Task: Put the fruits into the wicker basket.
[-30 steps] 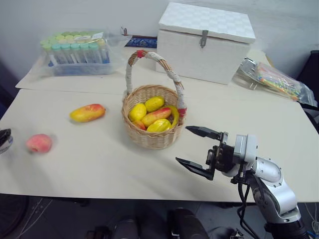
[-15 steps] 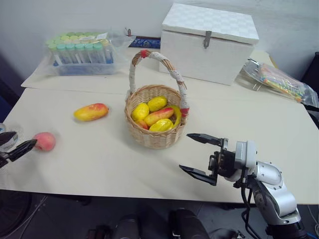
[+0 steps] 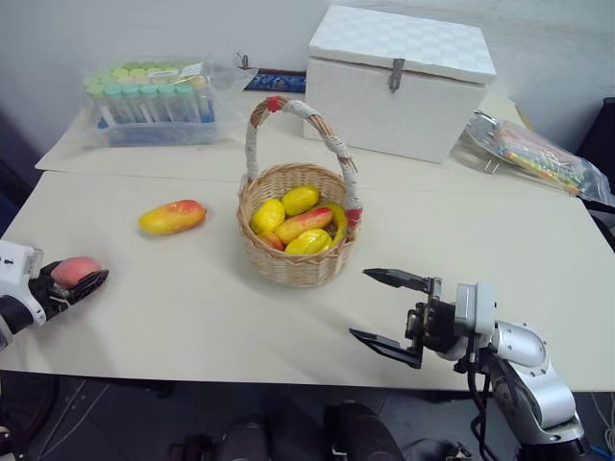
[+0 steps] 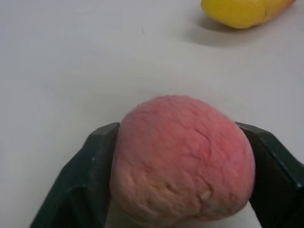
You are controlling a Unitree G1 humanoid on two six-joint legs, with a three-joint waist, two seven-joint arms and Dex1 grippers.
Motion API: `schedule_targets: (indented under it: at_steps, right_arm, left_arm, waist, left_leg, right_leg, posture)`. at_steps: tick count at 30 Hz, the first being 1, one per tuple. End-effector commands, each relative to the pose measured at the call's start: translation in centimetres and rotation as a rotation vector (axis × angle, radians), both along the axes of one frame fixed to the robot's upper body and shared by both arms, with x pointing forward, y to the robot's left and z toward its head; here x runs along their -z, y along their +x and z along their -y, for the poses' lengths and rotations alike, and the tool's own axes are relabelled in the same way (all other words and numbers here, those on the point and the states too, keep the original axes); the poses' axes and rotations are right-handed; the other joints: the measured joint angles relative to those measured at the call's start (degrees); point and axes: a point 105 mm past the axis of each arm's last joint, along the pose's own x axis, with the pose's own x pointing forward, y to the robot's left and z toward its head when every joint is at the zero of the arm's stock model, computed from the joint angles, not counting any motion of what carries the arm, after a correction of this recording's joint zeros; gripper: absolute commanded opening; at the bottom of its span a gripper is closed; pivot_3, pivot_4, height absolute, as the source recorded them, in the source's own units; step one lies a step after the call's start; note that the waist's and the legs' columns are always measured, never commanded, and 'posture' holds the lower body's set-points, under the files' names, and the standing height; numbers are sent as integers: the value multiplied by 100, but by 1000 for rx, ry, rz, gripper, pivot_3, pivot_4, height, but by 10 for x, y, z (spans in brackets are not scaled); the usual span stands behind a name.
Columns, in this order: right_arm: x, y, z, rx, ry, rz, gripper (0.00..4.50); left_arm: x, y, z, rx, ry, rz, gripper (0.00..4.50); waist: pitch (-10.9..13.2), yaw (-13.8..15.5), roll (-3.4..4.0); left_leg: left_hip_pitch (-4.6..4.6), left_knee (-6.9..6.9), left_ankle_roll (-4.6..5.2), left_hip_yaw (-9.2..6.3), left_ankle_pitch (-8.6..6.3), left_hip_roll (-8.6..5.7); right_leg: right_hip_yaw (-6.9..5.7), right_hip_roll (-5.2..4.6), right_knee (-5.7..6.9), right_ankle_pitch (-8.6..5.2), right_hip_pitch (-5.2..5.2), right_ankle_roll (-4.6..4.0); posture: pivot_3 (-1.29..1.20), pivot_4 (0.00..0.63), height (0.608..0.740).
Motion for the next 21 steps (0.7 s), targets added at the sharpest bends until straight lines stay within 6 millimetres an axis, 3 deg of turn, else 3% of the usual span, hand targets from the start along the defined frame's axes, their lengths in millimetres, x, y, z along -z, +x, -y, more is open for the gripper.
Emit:
schedule_targets:
  at_steps: [1, 2, 4, 7, 10, 14, 18, 21]
  right_arm:
    - [-1, -2, 11, 29, -10, 49, 4500]
    - [1, -1, 14, 40, -11, 50, 4500]
    - [2, 1, 22, 79, -3, 64, 4500]
    - [-16, -1, 36, 171, 94, 108, 4500]
    - [-28, -4, 54, 272, 151, 70, 4500]
    - [-37, -7, 76, 399, 151, 97, 4500]
    - [-40, -2, 82, 446, 139, 119, 4500]
    - [-38, -3, 77, 459, 157, 112, 4500]
  left_arm:
    - [-12, 1, 4, 50, 6, 18, 2592]
    - [-19, 3, 15, 110, -18, 31, 2541]
    - [-55, 13, 57, 304, -74, 121, 2532]
    - [-91, 17, 124, 605, -57, 167, 2530]
    - [-110, 20, 188, 856, 10, 168, 2530]
    - [-130, 33, 250, 1023, 29, 231, 2530]
    - [-141, 44, 295, 1123, -32, 300, 2530]
    - [-121, 60, 305, 1099, 9, 259, 2530]
  waist:
    - [0, 3, 0]
    - [0, 7, 0]
    - [-1, 22, -3]
    - [-1, 127, -2]
    - [5, 160, 27]
    - [8, 157, 40]
    - [9, 117, 40]
    - [10, 80, 43]
  left_leg:
    - [0, 0, 0, -1, 0, 0]
    - [0, 0, 0, -1, 0, 0]
    - [-1, 2, 1, -4, 0, -2]
    - [-15, 11, 3, -33, 3, -11]
    - [-13, 11, 4, -34, 4, -21]
    - [-10, 11, 4, -27, 11, -24]
    - [-7, 17, 0, -2, 22, -15]
    - [11, 7, -12, -2, 24, -8]
  right_leg:
    - [-1, 0, 0, 0, 0, 0]
    - [-2, 0, 0, 0, 1, 0]
    - [-6, -2, 0, 0, 5, 0]
    - [-36, -17, -2, 0, 10, 0]
    - [-36, -22, -1, 0, 16, 0]
    - [-31, -11, 0, 0, 18, 1]
    - [4, 16, -4, 5, 12, 10]
    - [52, 53, -3, 5, 7, 10]
  posture:
    - [0, 150, 740]
    - [0, 150, 740]
    - [0, 150, 740]
    - [0, 150, 740]
    - [0, 150, 740]
    - [0, 150, 740]
    - [0, 150, 740]
    - [0, 150, 740]
